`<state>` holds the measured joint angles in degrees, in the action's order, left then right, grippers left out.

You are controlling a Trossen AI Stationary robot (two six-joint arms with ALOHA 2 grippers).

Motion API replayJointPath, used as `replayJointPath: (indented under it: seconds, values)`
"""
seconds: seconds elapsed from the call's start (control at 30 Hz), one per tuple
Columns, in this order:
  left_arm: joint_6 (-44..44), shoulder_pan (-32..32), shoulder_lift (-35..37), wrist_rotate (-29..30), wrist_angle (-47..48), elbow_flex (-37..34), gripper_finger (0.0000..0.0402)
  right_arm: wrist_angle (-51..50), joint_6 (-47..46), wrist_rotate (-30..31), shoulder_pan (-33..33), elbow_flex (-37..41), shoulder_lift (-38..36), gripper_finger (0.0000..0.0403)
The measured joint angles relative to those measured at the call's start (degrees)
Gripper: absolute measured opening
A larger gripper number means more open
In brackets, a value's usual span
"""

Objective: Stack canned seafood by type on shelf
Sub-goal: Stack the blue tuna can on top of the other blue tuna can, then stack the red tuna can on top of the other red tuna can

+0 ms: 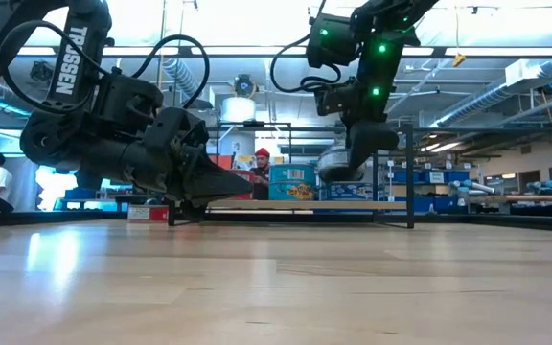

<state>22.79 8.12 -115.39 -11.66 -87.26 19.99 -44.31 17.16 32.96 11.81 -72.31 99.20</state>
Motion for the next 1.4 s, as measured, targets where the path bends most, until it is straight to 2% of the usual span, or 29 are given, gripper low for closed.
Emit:
replayJointPath:
  seconds: [0.33,0.57,0.7,0.87,1.0,1.13,1.2,1.4]
  values:
    - [0.0,0.0,0.0,-1.1,0.1,0.0,0.0001,-2.0,-3.3,-0.2,0.1,0.0,0.0,0.0261]
    - [0.4,0.0,0.0,-1.1,0.2,0.0,0.0001,-4.7,-6.5,-0.1,0.3,-3.6,-0.1,0.0258]
    - [2.1,0.0,0.0,-1.1,-0.5,0.0,0.0001,-7.6,-7.4,-0.6,0.1,-8.8,-0.1,0.0244]
    - [3.4,-0.4,0.2,-2.6,-2.1,0.0,0.0001,-10.6,-11.3,-6.9,-1.6,-15.9,-0.2,0.0206]
    - [3.9,-1.2,1.1,-2.8,-2.1,0.0,0.0001,-8.7,-17.1,-9.5,-4.1,-18.4,-0.3,0.0150]
    - [3.8,-1.8,4.0,-5.1,-2.1,0.0,0.0001,0.9,-20.8,-15.6,-6.8,-16.7,-0.4,0.0067]
    - [2.6,-1.9,6.5,-6.8,-1.4,0.0,0.0001,7.0,-23.0,-16.6,-8.3,-14.9,-0.5,0.0022]
    - [-2.3,-1.8,15.9,-8.9,8.1,0.0,0.0001,25.8,-27.7,-16.9,-12.7,-8.2,-0.6,0.0010]
